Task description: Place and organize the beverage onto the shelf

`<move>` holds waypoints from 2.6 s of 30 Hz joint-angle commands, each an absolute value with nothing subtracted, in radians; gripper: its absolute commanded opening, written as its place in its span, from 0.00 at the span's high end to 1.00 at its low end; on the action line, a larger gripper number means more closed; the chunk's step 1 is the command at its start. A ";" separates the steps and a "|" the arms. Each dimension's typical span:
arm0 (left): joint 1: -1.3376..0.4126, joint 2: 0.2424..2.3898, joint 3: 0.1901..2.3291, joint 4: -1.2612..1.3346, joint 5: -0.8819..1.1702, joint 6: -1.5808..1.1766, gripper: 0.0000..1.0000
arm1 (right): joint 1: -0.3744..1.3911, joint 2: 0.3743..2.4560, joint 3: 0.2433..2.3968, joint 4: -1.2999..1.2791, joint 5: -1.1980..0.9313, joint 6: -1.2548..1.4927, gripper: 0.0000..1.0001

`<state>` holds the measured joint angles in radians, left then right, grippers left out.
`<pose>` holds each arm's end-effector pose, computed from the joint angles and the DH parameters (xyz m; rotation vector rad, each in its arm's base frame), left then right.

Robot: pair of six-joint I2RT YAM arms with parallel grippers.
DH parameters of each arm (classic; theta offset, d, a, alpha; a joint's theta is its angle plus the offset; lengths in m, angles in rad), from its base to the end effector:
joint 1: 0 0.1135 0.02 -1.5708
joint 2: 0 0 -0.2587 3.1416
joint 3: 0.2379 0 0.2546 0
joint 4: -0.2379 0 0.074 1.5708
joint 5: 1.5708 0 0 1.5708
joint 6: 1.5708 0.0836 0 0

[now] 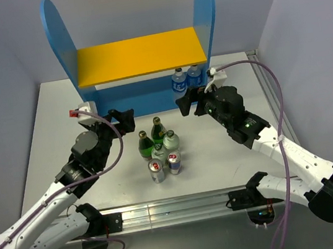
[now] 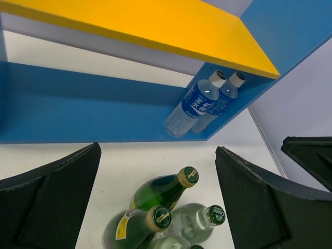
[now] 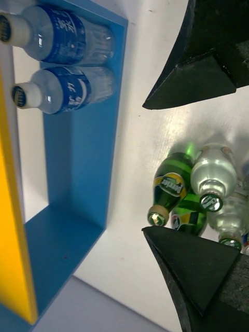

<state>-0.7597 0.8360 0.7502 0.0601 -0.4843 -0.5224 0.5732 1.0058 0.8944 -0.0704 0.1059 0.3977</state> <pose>0.2053 -0.1413 0.3402 -0.1909 1.6161 -0.6090 0.2473 0.1491 0.3357 -0.0782 1.7904 0.6119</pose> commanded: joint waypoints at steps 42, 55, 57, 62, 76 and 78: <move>-0.986 1.171 0.505 0.430 -0.761 -0.506 0.98 | 0.790 1.318 0.945 0.052 0.097 0.331 0.01; -0.986 1.121 0.476 0.408 -0.808 -0.508 1.00 | 0.836 1.483 0.960 0.225 0.129 0.337 0.05; -0.986 1.120 0.474 0.411 -0.810 -0.506 1.00 | 0.839 1.497 0.957 0.247 0.144 0.330 0.09; -0.986 1.124 0.474 0.411 -0.813 -0.500 1.00 | 0.859 1.496 0.914 0.351 0.207 0.307 0.16; -0.986 1.144 0.485 0.408 -0.822 -0.497 1.00 | 0.882 1.479 0.893 0.379 0.293 0.264 0.99; -0.986 1.146 0.485 0.408 -0.825 -0.495 1.00 | 0.881 1.476 0.903 0.371 0.304 0.258 1.00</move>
